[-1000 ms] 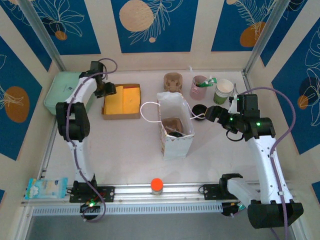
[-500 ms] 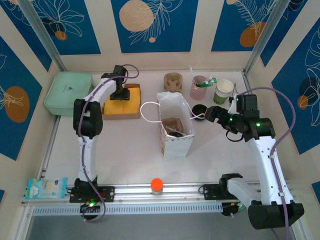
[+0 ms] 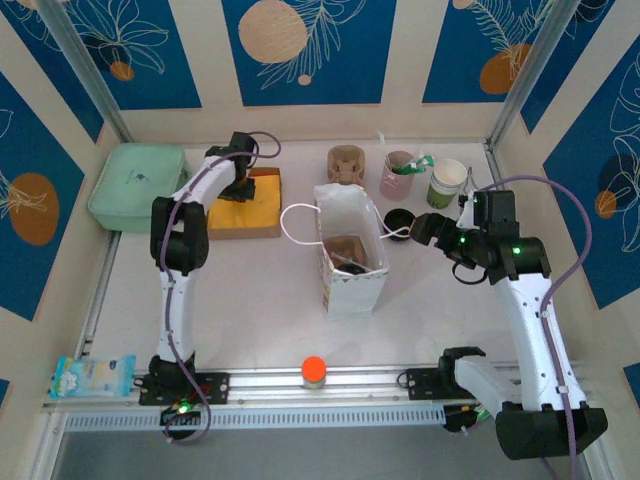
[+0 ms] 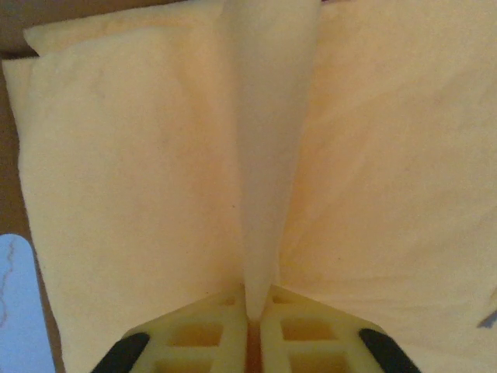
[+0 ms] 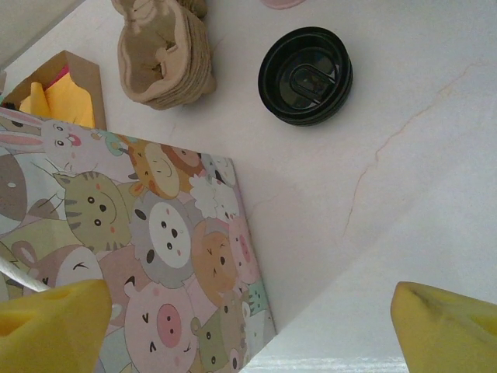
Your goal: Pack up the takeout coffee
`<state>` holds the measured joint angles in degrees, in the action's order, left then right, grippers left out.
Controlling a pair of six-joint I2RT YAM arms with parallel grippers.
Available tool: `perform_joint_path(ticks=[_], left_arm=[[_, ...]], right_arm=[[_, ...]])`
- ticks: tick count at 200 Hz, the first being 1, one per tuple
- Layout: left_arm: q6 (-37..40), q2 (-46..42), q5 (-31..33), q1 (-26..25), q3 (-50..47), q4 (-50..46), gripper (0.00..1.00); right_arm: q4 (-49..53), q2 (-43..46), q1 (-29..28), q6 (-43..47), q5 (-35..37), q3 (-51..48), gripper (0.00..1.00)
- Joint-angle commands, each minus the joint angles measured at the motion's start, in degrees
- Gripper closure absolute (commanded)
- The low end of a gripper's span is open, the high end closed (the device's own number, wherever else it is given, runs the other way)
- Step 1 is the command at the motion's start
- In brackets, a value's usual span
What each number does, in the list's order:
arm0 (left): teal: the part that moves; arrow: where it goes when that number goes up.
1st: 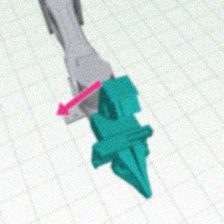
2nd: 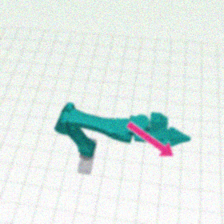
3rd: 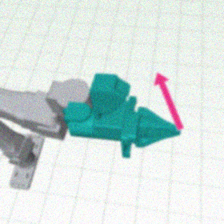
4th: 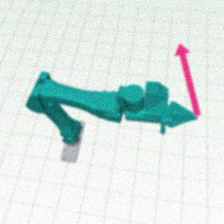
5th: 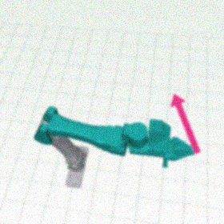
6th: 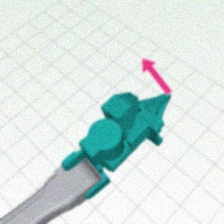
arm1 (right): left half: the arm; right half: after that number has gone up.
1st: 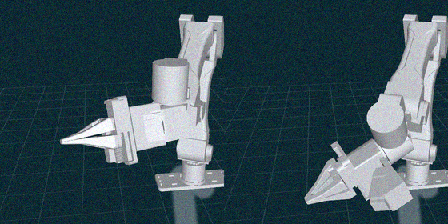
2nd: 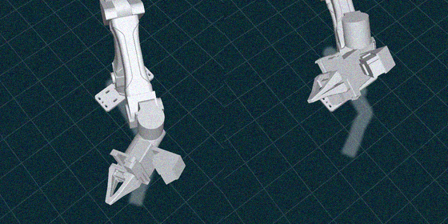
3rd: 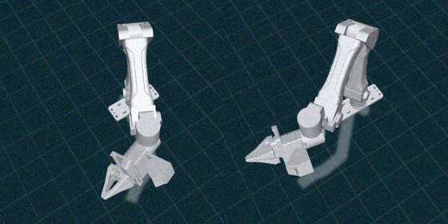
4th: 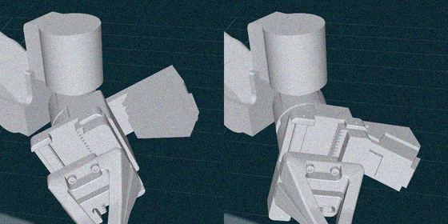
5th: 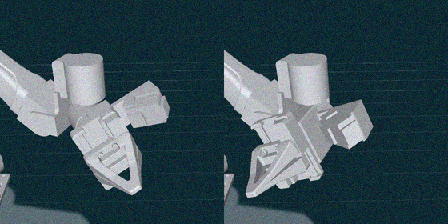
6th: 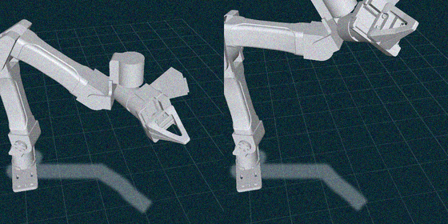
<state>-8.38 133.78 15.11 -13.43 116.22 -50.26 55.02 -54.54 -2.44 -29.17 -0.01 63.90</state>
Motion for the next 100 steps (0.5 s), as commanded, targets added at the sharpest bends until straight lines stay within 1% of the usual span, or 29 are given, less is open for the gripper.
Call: perform_joint_path(ticks=[1, 76, 100], left_arm=[[1.4, -5.0, 0.5, -0.4, 2.9, -1.9, 0.91], [3.4, -13.1, -1.6, -0.4, 4.9, -4.6, 0.92], [3.3, -15.0, -3.1, -0.3, 5.0, -4.9, 0.92]], right_arm=[[0.2, 0.5, 0.2, -0.2, -0.6, -0.5, 0.07], [0.3, 0.9, 0.2, -0.5, -1.2, -0.5, 0.07], [0.6, 1.3, 0.1, -0.5, -1.2, -0.3, 0.07]])
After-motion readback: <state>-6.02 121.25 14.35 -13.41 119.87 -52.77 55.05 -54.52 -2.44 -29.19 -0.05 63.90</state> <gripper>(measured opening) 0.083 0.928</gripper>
